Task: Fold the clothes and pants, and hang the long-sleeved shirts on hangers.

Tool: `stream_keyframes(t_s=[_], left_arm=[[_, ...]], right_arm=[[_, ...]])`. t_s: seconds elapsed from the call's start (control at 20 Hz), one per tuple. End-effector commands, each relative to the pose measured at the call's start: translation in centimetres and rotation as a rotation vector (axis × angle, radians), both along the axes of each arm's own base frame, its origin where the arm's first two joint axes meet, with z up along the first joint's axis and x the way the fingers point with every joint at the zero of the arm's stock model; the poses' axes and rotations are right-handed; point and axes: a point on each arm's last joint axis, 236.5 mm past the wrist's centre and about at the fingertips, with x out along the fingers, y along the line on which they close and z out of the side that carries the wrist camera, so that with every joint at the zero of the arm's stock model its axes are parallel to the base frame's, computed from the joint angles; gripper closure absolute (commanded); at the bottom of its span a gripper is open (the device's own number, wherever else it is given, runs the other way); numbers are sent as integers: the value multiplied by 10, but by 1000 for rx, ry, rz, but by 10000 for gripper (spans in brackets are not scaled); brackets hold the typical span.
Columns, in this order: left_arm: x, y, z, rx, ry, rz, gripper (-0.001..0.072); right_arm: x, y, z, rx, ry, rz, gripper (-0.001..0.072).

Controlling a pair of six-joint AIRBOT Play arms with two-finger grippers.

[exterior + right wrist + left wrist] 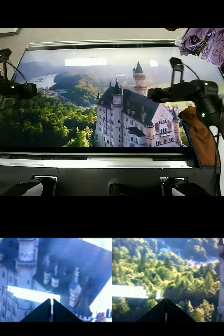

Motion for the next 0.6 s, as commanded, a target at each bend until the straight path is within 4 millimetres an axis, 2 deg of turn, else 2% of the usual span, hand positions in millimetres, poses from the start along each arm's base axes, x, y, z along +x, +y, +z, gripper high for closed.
stream_keyframes(t_s=[0.0, 0.55], left_arm=[[-10, 8, 0, 40, -10, 8, 689], [-11, 8, -1, 39, -4, 6, 689]], right_arm=[[-2, 22, 1, 6, -14, 51, 642], [-2, 20, 0, -7, -16, 51, 642]])
